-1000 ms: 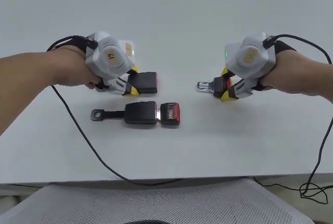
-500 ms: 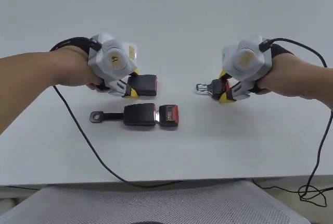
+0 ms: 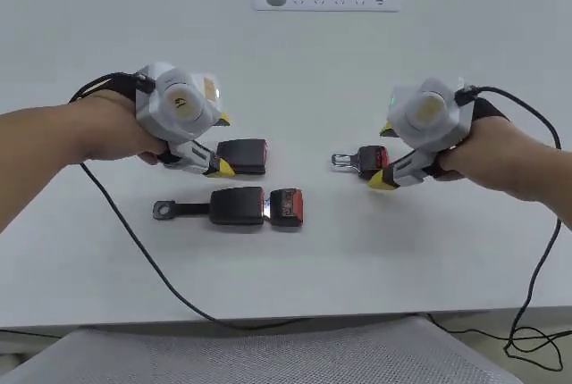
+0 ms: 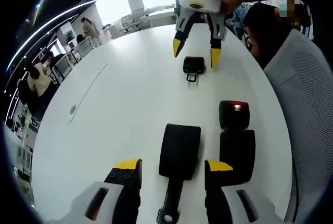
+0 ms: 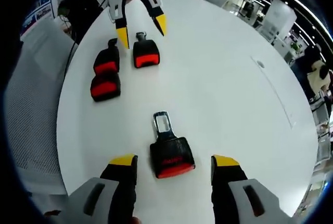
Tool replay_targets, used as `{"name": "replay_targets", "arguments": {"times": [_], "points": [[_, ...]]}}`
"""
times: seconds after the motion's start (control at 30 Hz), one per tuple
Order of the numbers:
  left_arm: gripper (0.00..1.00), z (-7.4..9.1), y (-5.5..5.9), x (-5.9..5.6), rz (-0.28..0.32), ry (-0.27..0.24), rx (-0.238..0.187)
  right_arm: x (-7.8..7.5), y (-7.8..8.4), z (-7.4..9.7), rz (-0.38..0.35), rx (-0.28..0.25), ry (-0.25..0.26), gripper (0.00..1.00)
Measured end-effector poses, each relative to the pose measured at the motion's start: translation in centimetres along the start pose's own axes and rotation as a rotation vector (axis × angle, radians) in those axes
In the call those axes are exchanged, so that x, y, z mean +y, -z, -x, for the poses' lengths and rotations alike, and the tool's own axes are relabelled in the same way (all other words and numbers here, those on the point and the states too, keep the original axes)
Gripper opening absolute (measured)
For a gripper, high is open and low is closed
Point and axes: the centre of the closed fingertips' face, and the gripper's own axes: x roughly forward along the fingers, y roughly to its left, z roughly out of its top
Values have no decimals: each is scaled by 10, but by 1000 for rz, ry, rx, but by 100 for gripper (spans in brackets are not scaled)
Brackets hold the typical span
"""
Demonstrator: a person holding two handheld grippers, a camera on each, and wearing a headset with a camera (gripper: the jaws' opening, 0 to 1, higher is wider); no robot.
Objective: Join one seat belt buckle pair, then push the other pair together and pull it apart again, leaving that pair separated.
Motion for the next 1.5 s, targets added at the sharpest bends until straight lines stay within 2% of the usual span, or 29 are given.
{"name": "replay_targets", "arguments": {"times": [0.03, 0.07, 0.1, 0.2, 0.27, 0.37, 0.4, 0.5, 0.57, 0.63, 0.77, 0.87, 0.93, 1.0, 1.13, 1.27, 1.37, 1.43, 1.5], "points": [[51, 0, 3, -4, 14, -3, -7, 6, -1, 3, -30, -21, -11, 51], [53, 1, 4, -6, 15, -7, -12, 6, -3, 6, -33, -31, 1, 50], [58, 3, 5, -7, 20, -28, -27, 10, -2, 8, -34, -35, 11, 51], [60, 15, 6, -14, 50, -55, -44, 20, -2, 10, -72, -66, 30, 52], [61, 18, 11, -19, 66, -63, -50, 27, -1, 13, -98, -81, 36, 53], [66, 33, 10, -24, 90, -100, -64, 36, -1, 19, -135, -102, 50, 56], [67, 38, 11, -28, 107, -103, -73, 41, -2, 24, -152, -110, 57, 57], [70, 47, 14, -39, 138, -110, -85, 52, -1, 26, -180, -123, 53, 59], [72, 52, 22, -41, 174, -124, -97, 55, 0, 29, -199, -134, 68, 61], [73, 58, 25, -46, 191, -137, -105, 60, -2, 33, -235, -151, 84, 64], [75, 70, 34, -52, 246, -160, -126, 70, -5, 44, -261, -176, 98, 70], [78, 77, 42, -57, 277, -171, -138, 73, -1, 46, -290, -192, 115, 77], [80, 81, 51, -60, 331, -180, -130, 76, -1, 50, -291, -203, 131, 82], [81, 85, 55, -64, 363, -188, -146, 75, 1, 56, -289, -209, 162, 89], [87, 88, 67, -72, 390, -199, -142, 82, 2, 61, -329, -233, 157, 91], [100, 93, 76, -74, 434, -235, -137, 85, 4, 63, -371, -261, 158, 97], [100, 92, 85, -81, 449, -248, -134, 87, 5, 65, -370, -264, 154, 99], [100, 92, 88, -86, 453, -249, -124, 85, 3, 64, -369, -272, 157, 99], [100, 95, 86, -89, 465, -260, -124, 85, 4, 64, -392, -286, 162, 99]]}}
